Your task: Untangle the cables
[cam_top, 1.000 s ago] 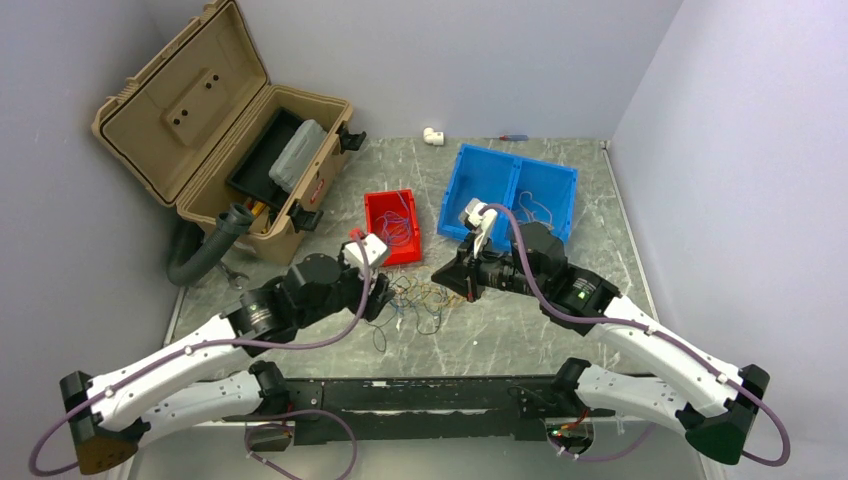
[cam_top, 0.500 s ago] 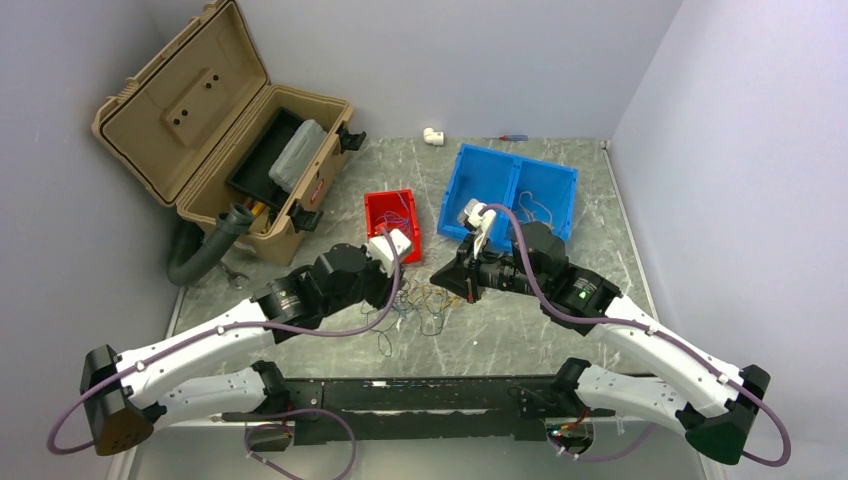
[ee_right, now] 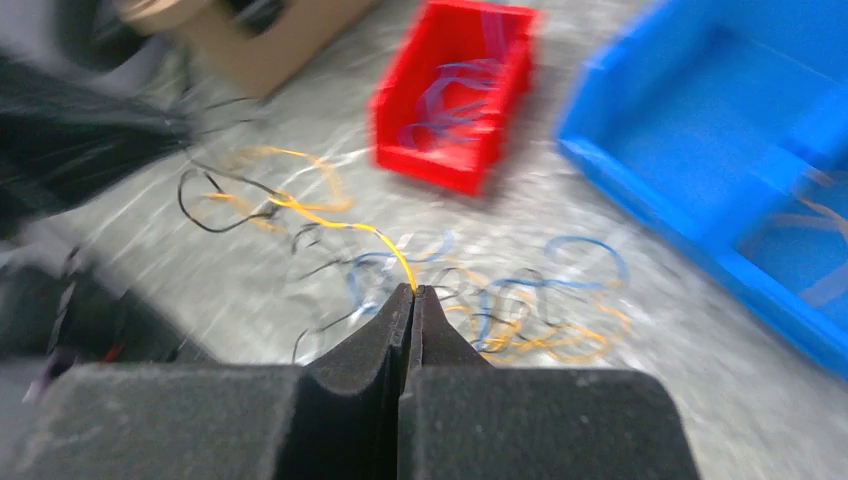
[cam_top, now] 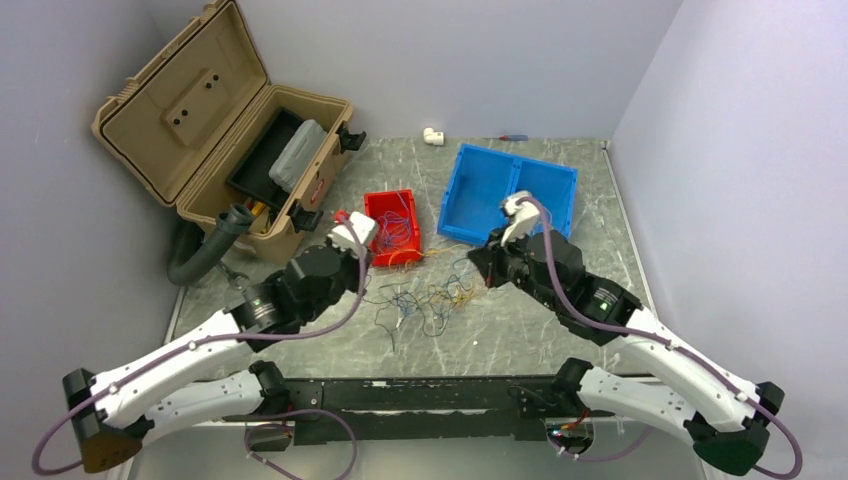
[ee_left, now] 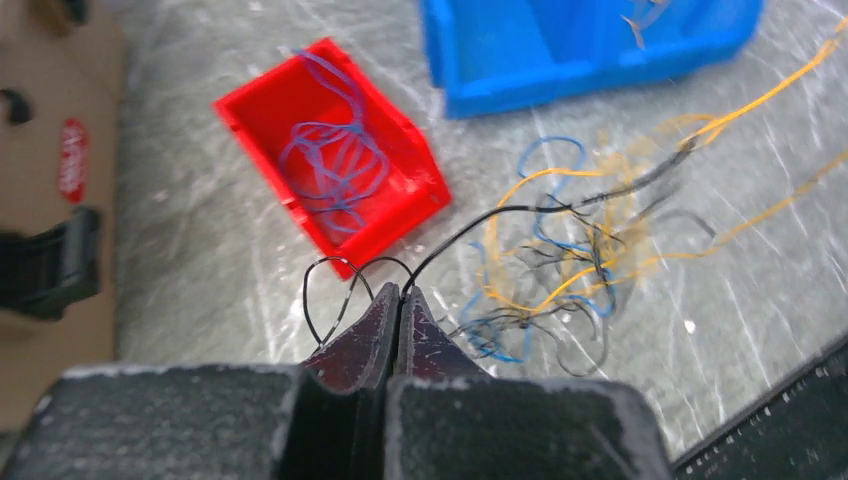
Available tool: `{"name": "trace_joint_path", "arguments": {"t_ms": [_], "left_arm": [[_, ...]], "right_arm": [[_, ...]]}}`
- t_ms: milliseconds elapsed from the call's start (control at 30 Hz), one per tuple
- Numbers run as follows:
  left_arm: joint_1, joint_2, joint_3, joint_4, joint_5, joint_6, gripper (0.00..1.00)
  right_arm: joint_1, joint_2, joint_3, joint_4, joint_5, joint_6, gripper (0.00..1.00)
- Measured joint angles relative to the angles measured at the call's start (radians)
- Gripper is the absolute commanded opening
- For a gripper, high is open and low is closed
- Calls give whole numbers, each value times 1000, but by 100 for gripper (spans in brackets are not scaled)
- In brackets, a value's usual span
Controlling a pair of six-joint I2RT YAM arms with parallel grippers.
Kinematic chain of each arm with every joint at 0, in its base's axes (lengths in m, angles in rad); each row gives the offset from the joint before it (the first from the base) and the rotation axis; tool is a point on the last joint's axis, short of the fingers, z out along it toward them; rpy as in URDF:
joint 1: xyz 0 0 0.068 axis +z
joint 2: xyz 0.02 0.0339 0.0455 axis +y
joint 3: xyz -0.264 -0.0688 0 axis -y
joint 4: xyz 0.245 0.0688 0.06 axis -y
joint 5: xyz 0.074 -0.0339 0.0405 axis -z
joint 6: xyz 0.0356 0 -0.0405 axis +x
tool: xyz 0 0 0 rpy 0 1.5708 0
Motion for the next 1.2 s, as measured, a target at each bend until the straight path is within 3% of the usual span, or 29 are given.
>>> {"name": "trace_joint_path", "arguments": {"t_ms": [233,433,700,1000,1133,1200], "left_arm": [[82,-126,0,-197,-230,-202,0],[109,-248,0,-340,-349,-311,0],[110,-301,2,-382,-390,-327,0],[110,-293,146,-542,-530,-327,0],[111,-317,127,-504,-484,-293,0],[111,-316,95,-461,-420,-269,5]], "right_arm": [[-28,-129,-22,-207,567,291,0],[-32,-313,-64,-287,799,415,0],[-32,-332,-61,-336,884,438,0],[-32,-346,-1,-397,961,429,0],[-32,-363,1,-393,964,408,0],[-32,-359,1,-389,954,401,0]]}}
